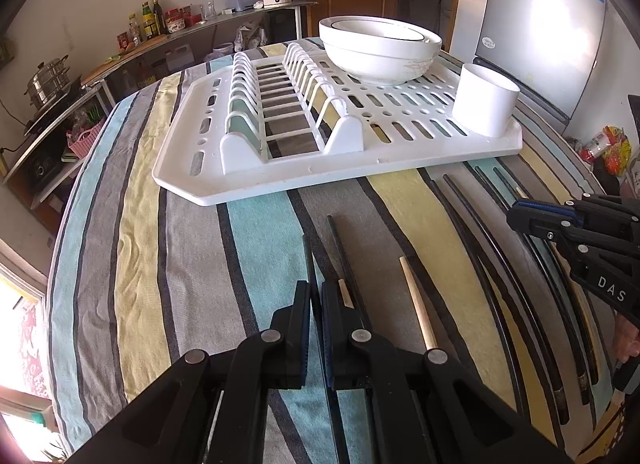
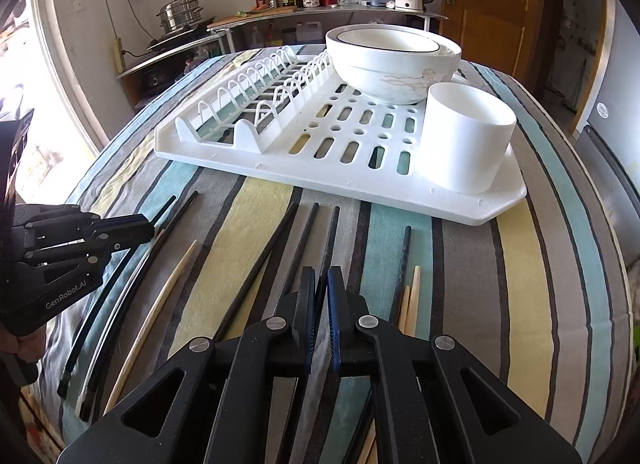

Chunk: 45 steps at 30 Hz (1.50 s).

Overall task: Organize utensils
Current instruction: 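Lower the right tool onto a black chopstick and close it while the left tool grasps another, then lift the black chopsticks upright and carry both tools over the white cup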

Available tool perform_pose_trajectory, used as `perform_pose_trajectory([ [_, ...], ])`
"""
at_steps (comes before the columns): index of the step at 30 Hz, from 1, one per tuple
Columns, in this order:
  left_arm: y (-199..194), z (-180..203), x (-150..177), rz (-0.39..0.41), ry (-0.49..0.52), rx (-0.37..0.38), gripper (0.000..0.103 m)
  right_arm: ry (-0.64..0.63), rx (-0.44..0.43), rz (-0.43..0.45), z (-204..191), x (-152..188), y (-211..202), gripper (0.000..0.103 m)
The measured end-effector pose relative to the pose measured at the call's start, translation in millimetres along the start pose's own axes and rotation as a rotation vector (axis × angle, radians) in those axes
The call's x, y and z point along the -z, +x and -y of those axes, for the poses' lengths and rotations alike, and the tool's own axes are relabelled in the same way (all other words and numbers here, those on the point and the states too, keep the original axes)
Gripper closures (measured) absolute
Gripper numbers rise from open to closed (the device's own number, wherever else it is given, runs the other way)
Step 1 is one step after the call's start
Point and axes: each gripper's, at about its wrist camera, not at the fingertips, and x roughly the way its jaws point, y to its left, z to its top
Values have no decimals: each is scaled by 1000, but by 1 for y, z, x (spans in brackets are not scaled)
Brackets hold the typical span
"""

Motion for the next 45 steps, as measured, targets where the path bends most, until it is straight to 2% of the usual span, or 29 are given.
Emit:
perform_pose_trajectory([
  [6,-32,-7,-5,72,-22,9,98,10,-35,67,3,-4,-25,97],
  [17,-124,-18,-6,269,-64,9,99,16,-73,241,1,-8,-95,98],
  [25,-167,-17,0,353,-79,-7,99,4,-86,327,-4,-4,-132,98],
  [36,-193,-13,-1,407,-87,-10,99,11,-102,399,-1,-3,-158,98],
  [45,-202,-8,-27,441,-92,11,99,12,-92,436,9,-14,-170,98],
])
